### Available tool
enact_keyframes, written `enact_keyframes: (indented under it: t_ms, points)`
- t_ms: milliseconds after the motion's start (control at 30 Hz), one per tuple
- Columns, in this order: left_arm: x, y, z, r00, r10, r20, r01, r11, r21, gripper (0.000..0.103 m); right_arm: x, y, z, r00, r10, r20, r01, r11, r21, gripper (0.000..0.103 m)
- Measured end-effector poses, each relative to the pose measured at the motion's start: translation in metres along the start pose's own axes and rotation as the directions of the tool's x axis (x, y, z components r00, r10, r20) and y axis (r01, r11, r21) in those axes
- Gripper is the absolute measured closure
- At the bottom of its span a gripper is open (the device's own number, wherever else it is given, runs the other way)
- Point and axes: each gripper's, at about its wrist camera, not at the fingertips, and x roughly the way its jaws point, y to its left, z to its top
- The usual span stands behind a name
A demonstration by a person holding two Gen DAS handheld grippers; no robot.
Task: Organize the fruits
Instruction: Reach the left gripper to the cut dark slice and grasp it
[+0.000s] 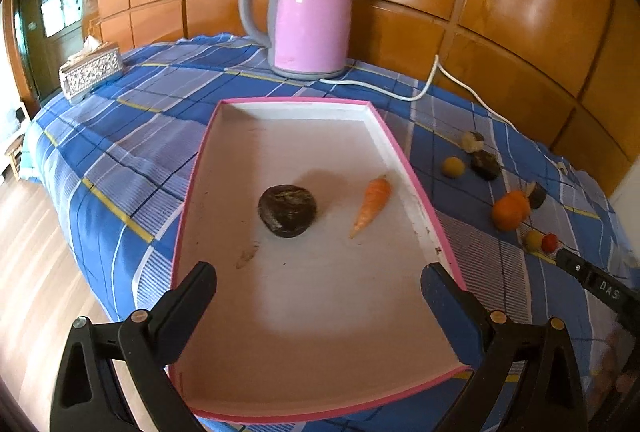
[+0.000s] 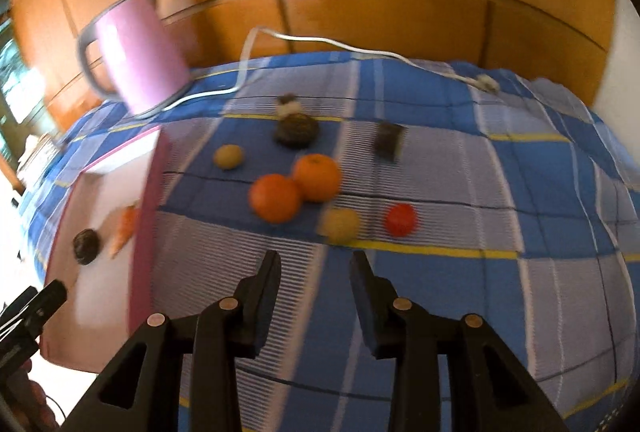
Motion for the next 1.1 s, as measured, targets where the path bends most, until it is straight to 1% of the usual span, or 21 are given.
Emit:
enact_keyframes:
  t_ms: [200,300,367,433,533,567,633,667,733,767,833,933,1100]
  points:
    - [0.008,-0.005,0.002,0.998,-0.042,-0.053,0.042,0.999,-0.003,0.002,-0.002,-0.032,-0.007,0.999,-0.046,-0.003,0.046,0.997,0.068,0.067]
    - [0.008,-0.011,0.007,0.997,-0.059,-0.050,0.059,0.998,0.014,0.002,-0.001,-0.043,-0.012,0.998,-0.060,-0.011,0.061,0.994,0.087,0.067]
    - [0.007,-0.018,0.011,0.995,-0.085,-0.053,0.087,0.996,0.034,0.003,0.000,-0.050,-0.014,0.998,-0.068,-0.018,0.069,0.992,0.101,0.067]
    - [0.007,-0.025,0.015,0.995,-0.091,-0.048,0.094,0.994,0.052,0.003,0.000,-0.058,-0.017,0.997,-0.074,-0.024,0.076,0.990,0.118,0.067]
    - [0.009,-0.035,0.020,0.992,-0.111,-0.056,0.115,0.991,0.067,0.008,0.001,-0.067,-0.018,0.996,-0.078,-0.029,0.082,0.987,0.140,0.067]
    - [0.011,-0.038,0.022,0.991,-0.119,-0.067,0.123,0.990,0.069,0.011,0.001,-0.068,-0.018,0.996,-0.079,-0.029,0.083,0.986,0.143,0.067]
    - [0.017,-0.042,0.024,0.987,-0.133,-0.095,0.138,0.989,0.059,0.012,0.000,-0.071,-0.019,0.996,-0.083,-0.027,0.086,0.985,0.149,0.067]
    - [0.021,-0.044,0.025,0.982,-0.148,-0.117,0.155,0.987,0.049,0.013,0.000,-0.072,-0.019,0.996,-0.084,-0.026,0.087,0.985,0.151,0.067]
    - [0.025,-0.049,0.028,0.978,-0.160,-0.134,0.168,0.984,0.051,0.019,-0.001,-0.074,-0.020,0.996,-0.087,-0.024,0.090,0.984,0.151,0.067]
    - [0.026,-0.053,0.031,0.978,-0.162,-0.134,0.172,0.983,0.065,0.022,-0.001,-0.075,-0.020,0.996,-0.090,-0.024,0.092,0.984,0.151,0.067]
    - [0.027,-0.062,0.038,0.977,-0.173,-0.127,0.185,0.978,0.094,0.024,-0.002,-0.078,-0.020,0.995,-0.095,-0.022,0.097,0.984,0.152,0.067]
    - [0.031,-0.075,0.052,0.974,-0.193,-0.117,0.206,0.971,0.119,0.024,-0.002,-0.081,-0.020,0.994,-0.104,-0.021,0.106,0.982,0.153,0.067]
    - [0.053,-0.095,0.081,0.965,-0.221,-0.143,0.237,0.965,0.107,0.024,0.000,-0.086,-0.020,0.993,-0.113,-0.029,0.117,0.981,0.153,0.067]
